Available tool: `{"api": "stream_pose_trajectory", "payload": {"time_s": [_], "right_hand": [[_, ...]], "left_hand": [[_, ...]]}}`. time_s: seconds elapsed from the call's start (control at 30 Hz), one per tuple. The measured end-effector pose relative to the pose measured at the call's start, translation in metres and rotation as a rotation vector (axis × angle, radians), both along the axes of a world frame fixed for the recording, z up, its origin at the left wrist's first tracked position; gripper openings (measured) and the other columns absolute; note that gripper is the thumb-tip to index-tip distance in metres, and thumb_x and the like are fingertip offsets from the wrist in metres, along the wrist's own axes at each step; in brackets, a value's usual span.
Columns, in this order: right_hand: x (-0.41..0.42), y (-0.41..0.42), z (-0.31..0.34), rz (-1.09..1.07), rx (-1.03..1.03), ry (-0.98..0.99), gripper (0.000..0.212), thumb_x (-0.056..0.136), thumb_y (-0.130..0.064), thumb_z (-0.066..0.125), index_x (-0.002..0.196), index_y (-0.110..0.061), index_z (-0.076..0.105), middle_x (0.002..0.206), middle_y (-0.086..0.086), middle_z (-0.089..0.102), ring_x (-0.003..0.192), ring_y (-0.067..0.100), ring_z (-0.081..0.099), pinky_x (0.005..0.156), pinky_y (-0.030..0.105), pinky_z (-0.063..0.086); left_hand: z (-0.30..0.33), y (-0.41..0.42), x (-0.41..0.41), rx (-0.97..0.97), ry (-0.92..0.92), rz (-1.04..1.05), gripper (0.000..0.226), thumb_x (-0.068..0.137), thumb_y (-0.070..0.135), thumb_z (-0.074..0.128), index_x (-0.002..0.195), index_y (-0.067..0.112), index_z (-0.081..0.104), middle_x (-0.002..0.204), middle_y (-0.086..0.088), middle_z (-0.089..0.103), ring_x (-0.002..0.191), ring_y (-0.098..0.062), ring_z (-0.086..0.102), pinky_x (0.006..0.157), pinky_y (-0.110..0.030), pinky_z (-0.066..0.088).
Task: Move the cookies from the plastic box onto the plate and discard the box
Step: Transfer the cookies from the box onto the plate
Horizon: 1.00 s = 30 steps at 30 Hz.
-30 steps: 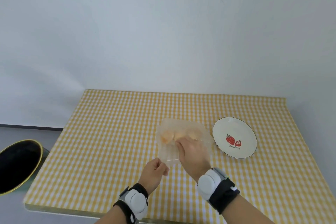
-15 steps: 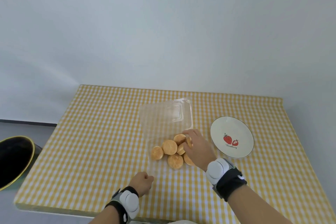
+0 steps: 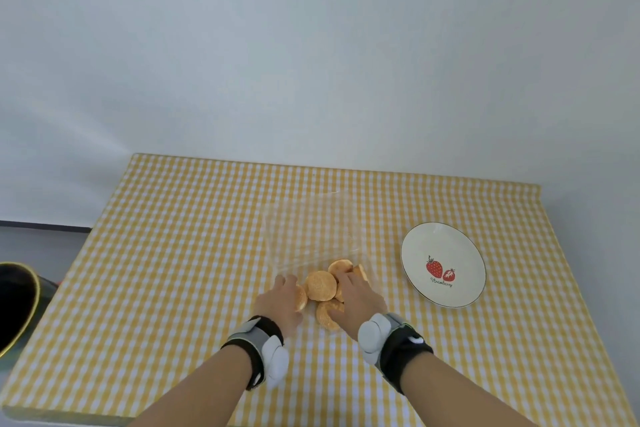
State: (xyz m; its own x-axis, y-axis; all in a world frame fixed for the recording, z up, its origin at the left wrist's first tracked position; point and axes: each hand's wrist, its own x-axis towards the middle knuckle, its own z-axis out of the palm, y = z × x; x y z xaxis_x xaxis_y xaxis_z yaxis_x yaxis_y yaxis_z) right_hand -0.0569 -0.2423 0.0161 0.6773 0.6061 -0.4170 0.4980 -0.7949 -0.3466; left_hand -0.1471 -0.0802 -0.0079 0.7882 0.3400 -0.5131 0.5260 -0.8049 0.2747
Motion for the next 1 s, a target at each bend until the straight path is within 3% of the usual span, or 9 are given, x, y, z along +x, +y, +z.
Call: {"api": "stream_pose_trajectory", "payload": {"time_s": [0.13, 0.27, 0.33, 0.53, 0.63, 0.77, 1.0], "right_hand": [[0.003, 0.026, -0.016, 0.065, -0.106, -0.062, 0.065, 0.083, -0.032, 0.057, 0.141, -0.017, 0.033, 0.147, 0.01, 0.04, 0.127, 0.036, 0.04, 0.095, 0.042, 0.048], [0.0, 0.038, -0.024, 0.041, -0.181, -0.047, 0.064, 0.087, -0.031, 0.057, 0.143, -0.021, 0.028, 0.147, 0.013, 0.035, 0.113, 0.033, 0.055, 0.069, 0.037, 0.049], [0.0, 0.04, -0.024, 0.045, -0.186, -0.083, 0.066, 0.089, -0.036, 0.059, 0.144, -0.019, 0.027, 0.147, 0.016, 0.035, 0.11, 0.032, 0.058, 0.064, 0.035, 0.048], [0.004, 0.024, -0.008, -0.072, 0.059, -0.088, 0.056, 0.087, -0.048, 0.057, 0.135, -0.024, 0.041, 0.136, 0.002, 0.048, 0.116, 0.023, 0.053, 0.074, 0.032, 0.054], [0.015, -0.002, 0.005, -0.213, 0.166, -0.082, 0.054, 0.084, -0.05, 0.059, 0.131, -0.03, 0.042, 0.127, -0.006, 0.051, 0.107, 0.018, 0.058, 0.075, 0.034, 0.053], [0.04, -0.058, 0.018, -0.419, 0.204, -0.114, 0.058, 0.084, -0.056, 0.058, 0.134, -0.033, 0.039, 0.122, -0.008, 0.049, 0.1, 0.017, 0.06, 0.072, 0.036, 0.054], [0.083, -0.158, 0.009, -0.692, 0.138, -0.074, 0.06, 0.083, -0.043, 0.065, 0.136, -0.031, 0.039, 0.13, -0.001, 0.046, 0.103, 0.027, 0.061, 0.077, 0.041, 0.055]], "left_hand": [[-0.009, 0.002, 0.0, 0.069, 0.025, -0.035, 0.056, 0.086, 0.029, 0.063, 0.133, 0.017, 0.036, 0.129, -0.002, 0.047, 0.084, -0.023, 0.065, 0.062, -0.032, 0.052], [-0.01, 0.0, -0.002, 0.079, 0.013, -0.043, 0.051, 0.085, 0.034, 0.062, 0.127, 0.017, 0.039, 0.121, 0.0, 0.051, 0.083, -0.02, 0.065, 0.06, -0.03, 0.049], [-0.009, 0.0, -0.003, 0.047, 0.006, -0.03, 0.051, 0.084, 0.036, 0.06, 0.127, 0.017, 0.039, 0.121, 0.001, 0.051, 0.085, -0.021, 0.065, 0.062, -0.031, 0.052], [0.007, -0.007, 0.001, 0.007, -0.129, 0.052, 0.053, 0.082, 0.046, 0.054, 0.126, 0.02, 0.039, 0.113, 0.007, 0.05, 0.076, -0.016, 0.061, 0.057, -0.028, 0.049], [0.023, -0.018, 0.019, -0.015, -0.227, 0.059, 0.048, 0.082, 0.047, 0.056, 0.121, 0.023, 0.041, 0.11, 0.009, 0.05, 0.077, -0.015, 0.06, 0.061, -0.031, 0.052], [0.041, -0.049, 0.057, -0.047, -0.315, -0.036, 0.051, 0.081, 0.051, 0.057, 0.122, 0.026, 0.042, 0.111, 0.009, 0.051, 0.079, -0.016, 0.061, 0.065, -0.033, 0.053], [0.041, -0.129, 0.128, -0.067, -0.286, -0.254, 0.055, 0.082, 0.045, 0.06, 0.129, 0.023, 0.04, 0.117, 0.005, 0.051, 0.086, -0.02, 0.063, 0.068, -0.039, 0.055]]}}
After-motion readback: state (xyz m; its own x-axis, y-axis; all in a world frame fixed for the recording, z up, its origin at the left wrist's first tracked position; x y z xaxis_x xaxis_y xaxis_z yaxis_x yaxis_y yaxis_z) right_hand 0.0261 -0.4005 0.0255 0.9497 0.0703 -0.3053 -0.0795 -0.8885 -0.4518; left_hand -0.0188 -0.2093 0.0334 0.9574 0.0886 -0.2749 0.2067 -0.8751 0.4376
